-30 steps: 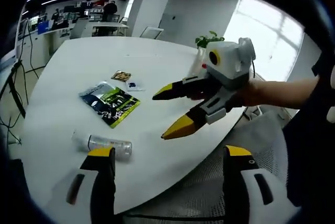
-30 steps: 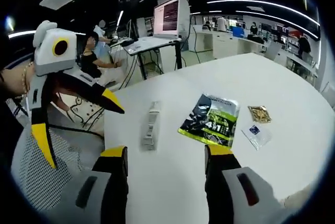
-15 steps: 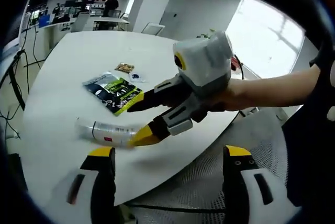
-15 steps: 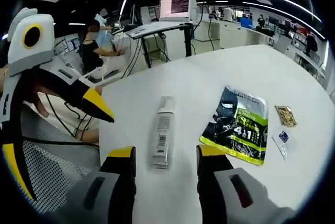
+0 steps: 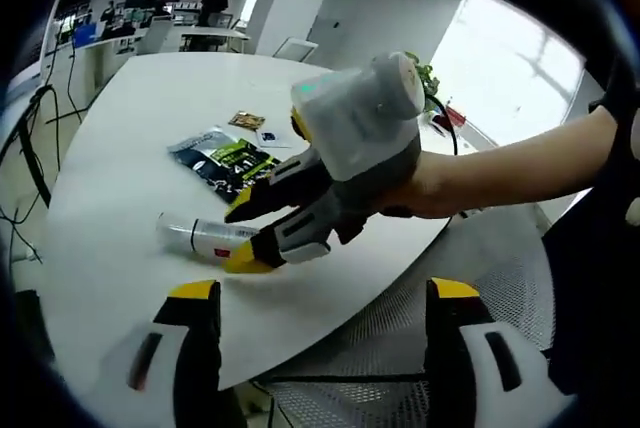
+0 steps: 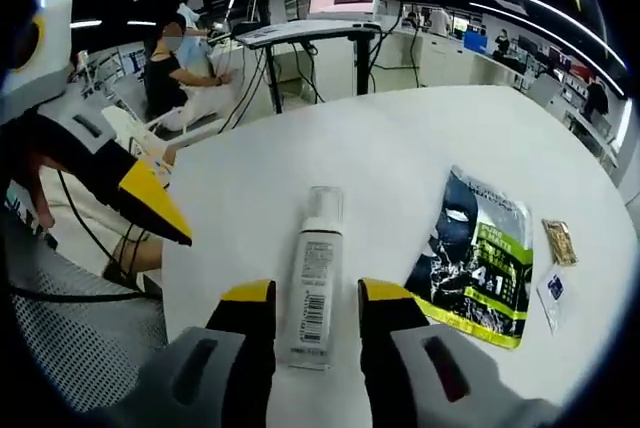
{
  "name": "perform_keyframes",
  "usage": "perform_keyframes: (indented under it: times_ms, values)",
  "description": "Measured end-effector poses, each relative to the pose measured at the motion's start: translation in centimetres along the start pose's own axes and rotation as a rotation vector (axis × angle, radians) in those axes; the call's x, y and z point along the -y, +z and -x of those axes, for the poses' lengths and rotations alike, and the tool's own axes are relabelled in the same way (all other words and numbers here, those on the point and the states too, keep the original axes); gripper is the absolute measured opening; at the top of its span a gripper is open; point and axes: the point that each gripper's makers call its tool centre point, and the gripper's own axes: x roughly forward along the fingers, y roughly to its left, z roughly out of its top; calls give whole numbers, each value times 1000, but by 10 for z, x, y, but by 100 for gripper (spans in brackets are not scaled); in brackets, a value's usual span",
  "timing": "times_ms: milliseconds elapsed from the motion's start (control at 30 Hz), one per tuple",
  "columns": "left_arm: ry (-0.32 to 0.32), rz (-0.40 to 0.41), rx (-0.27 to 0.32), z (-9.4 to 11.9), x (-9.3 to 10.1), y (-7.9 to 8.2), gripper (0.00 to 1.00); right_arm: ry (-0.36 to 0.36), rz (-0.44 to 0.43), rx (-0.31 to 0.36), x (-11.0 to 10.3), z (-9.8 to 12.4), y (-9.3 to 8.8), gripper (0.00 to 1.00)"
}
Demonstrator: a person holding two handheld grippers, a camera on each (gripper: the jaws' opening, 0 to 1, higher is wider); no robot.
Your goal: Arrange the skincare products in the storage area until every visible bottle or jar stands upright without overlapping.
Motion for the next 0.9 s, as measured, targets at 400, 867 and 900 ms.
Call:
perform_keyframes:
  times_ms: [400, 867, 900]
  values:
    - [4, 8, 1, 3, -5, -1, 76, -35, 59, -86, 1, -6, -5, 22]
    - [-27, -22, -2, 0, 5, 5, 76, -7, -57, -56, -3, 7, -17, 21]
    - [-31, -23, 0, 0, 6, 5, 76, -22, -81, -47, -1, 13, -20, 21]
